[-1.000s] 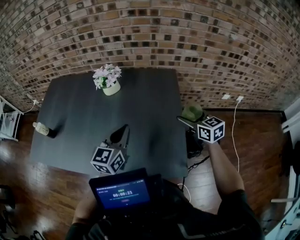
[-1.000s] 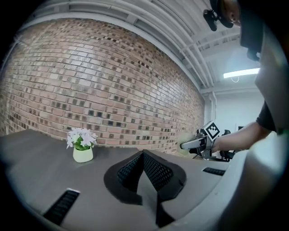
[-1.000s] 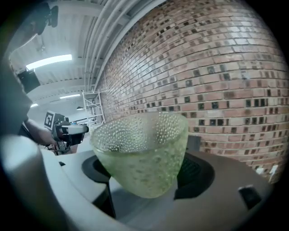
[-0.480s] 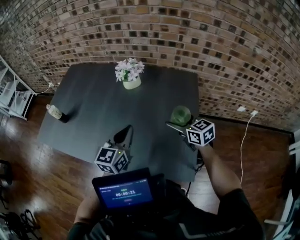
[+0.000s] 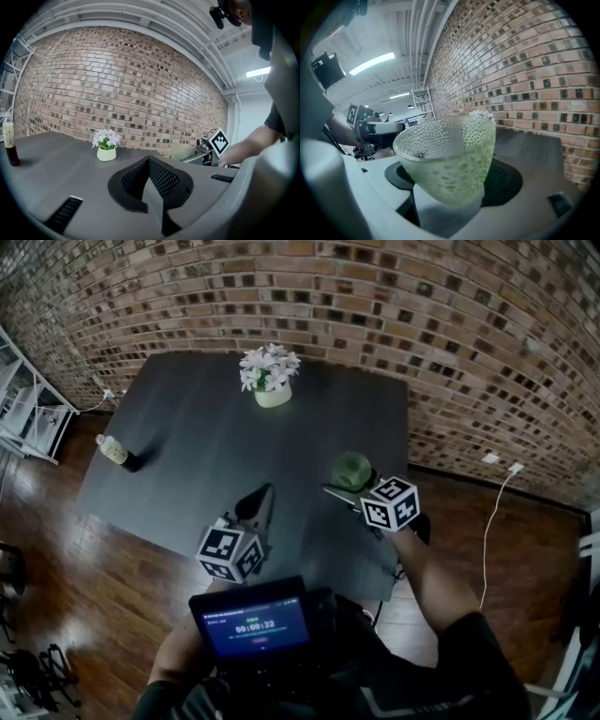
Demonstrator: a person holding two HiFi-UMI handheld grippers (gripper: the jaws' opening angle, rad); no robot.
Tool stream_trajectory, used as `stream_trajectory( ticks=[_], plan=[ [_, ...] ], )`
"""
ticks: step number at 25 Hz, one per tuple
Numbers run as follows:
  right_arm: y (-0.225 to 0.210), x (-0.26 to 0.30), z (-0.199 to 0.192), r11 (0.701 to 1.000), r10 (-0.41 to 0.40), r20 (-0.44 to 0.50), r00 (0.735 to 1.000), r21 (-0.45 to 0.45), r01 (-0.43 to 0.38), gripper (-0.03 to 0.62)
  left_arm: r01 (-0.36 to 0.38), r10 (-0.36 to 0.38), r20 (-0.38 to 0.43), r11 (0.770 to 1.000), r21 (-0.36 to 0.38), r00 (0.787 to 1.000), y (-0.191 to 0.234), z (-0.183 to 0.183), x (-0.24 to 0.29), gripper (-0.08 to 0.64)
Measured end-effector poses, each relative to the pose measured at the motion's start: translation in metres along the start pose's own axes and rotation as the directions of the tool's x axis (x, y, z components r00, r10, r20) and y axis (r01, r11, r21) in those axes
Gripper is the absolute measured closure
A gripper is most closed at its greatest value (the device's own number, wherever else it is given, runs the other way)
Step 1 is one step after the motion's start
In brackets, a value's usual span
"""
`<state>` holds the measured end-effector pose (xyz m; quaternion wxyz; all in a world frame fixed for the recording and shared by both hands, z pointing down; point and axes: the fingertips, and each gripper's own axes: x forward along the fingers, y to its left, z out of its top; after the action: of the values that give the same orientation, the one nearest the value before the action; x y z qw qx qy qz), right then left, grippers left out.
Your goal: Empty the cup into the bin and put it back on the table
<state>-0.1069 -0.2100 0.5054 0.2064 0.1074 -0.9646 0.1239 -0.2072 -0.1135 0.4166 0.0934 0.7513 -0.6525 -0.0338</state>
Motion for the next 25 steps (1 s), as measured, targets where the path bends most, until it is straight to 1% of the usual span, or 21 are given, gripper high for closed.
stream_trajectory(
  ticks=[3, 6, 8, 11, 17, 20, 25],
  plan=[
    [-0.003, 0.008, -0.019, 1.000, -0.012, -0.029, 0.999, -0.003, 0.012, 0.201, -0.004, 0.004, -0.024, 1.000, -0.016, 1.000, -0.001, -0.012, 0.002, 0.569],
    [-0.006, 0.018, -0.037, 1.000, -0.009, -0.058, 0.998, 0.016, 0.010, 0.201, -0.006, 0.005, -0.043, 1.000, -0.028, 0.999, 0.000, -0.022, 0.007, 0.569],
    [-0.008, 0.024, -0.047, 0.999, -0.009, -0.068, 0.998, 0.032, 0.011, 0.201, -0.002, 0.001, -0.051, 1.000, -0.025, 0.999, 0.000, -0.028, 0.011, 0.569],
    [-0.010, 0.031, -0.060, 0.999, -0.014, -0.068, 0.998, 0.050, 0.017, 0.201, 0.008, -0.009, -0.060, 1.000, -0.018, 0.998, 0.002, -0.038, 0.018, 0.569],
    [-0.016, 0.044, -0.076, 0.998, -0.019, -0.058, 0.998, 0.057, 0.022, 0.201, 0.003, -0.004, -0.067, 1.000, -0.009, 0.998, 0.011, -0.063, 0.037, 0.569],
    [-0.016, 0.048, -0.085, 0.998, -0.012, -0.056, 0.998, 0.056, 0.015, 0.201, 0.018, -0.018, -0.073, 1.000, -0.003, 0.997, 0.010, -0.079, 0.047, 0.569],
    [-0.019, 0.058, -0.096, 0.997, -0.013, -0.059, 0.998, 0.070, 0.017, 0.201, 0.038, -0.038, -0.084, 0.999, -0.012, 0.996, 0.011, -0.102, 0.065, 0.569]
  ],
)
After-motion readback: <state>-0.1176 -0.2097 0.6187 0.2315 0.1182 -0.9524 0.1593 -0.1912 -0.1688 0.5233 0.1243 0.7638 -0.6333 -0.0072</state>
